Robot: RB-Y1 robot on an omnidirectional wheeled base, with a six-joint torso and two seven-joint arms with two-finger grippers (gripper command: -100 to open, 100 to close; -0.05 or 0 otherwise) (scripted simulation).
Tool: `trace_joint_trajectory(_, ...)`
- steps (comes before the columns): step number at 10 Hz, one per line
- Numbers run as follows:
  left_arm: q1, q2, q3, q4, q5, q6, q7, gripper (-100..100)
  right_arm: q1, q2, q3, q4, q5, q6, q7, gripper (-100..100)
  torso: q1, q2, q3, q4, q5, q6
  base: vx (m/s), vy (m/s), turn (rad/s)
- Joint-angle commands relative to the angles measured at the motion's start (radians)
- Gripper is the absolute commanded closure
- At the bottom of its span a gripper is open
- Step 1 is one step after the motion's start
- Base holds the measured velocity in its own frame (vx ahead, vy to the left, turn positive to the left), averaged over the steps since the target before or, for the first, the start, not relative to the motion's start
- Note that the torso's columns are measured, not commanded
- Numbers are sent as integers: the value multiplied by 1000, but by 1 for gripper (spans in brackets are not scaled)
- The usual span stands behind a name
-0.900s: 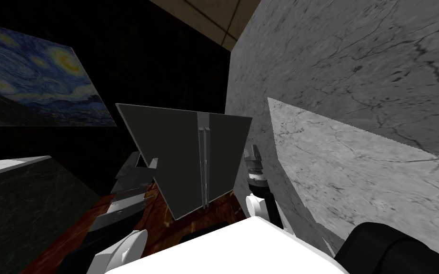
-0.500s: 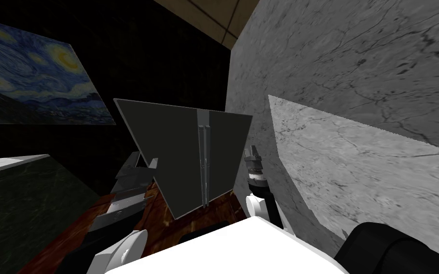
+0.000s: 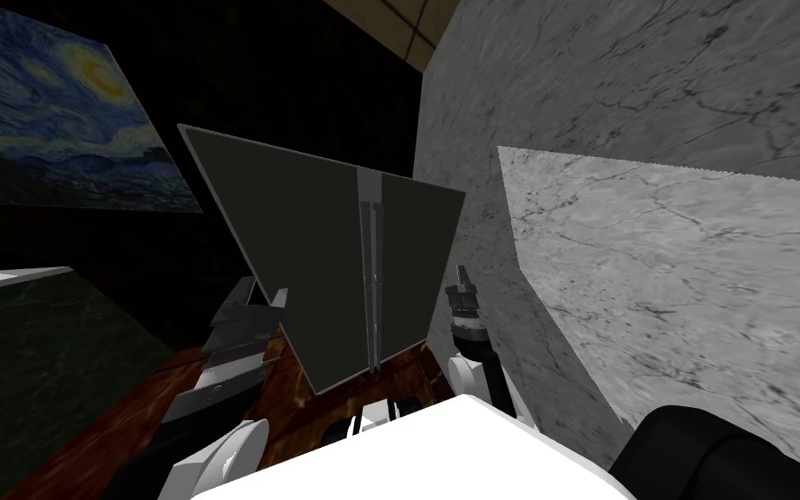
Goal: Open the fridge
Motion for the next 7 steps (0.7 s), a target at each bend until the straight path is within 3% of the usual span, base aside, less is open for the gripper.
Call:
trace_joint_trajectory(1, -16, 33, 2, -2, 2, 17, -5, -100, 0, 0, 0, 0, 0, 0, 0, 0, 0, 74, -148, 74, 0, 0, 0, 0, 0)
trace_joint_trajectory(2, -33, 55, 4, -3, 4, 35, -10, -100, 0, 0, 0, 0, 0, 0, 0, 0, 0, 108, -216, 107, 0, 0, -8, -1, 4)
trace_joint_trajectory(5, -115, 116, 14, -8, 14, 117, -35, -100, 0, 0, 0, 1, 0, 0, 0, 0, 0, 120, -241, 120, 0, 0, -14, -1, 7)
trace_joint_trajectory(6, -115, 116, 14, -8, 14, 123, -35, -100, 0, 0, 0, 1, 0, 0, 0, 0, 0, 120, -241, 121, 0, 0, -10, -2, 3)
trace_joint_trajectory(7, -151, 131, 18, -10, 18, 162, -46, -100, 0, 0, 0, 1, 0, 0, 0, 0, 0, 120, -242, 121, 0, 0, -9, -3, 10)
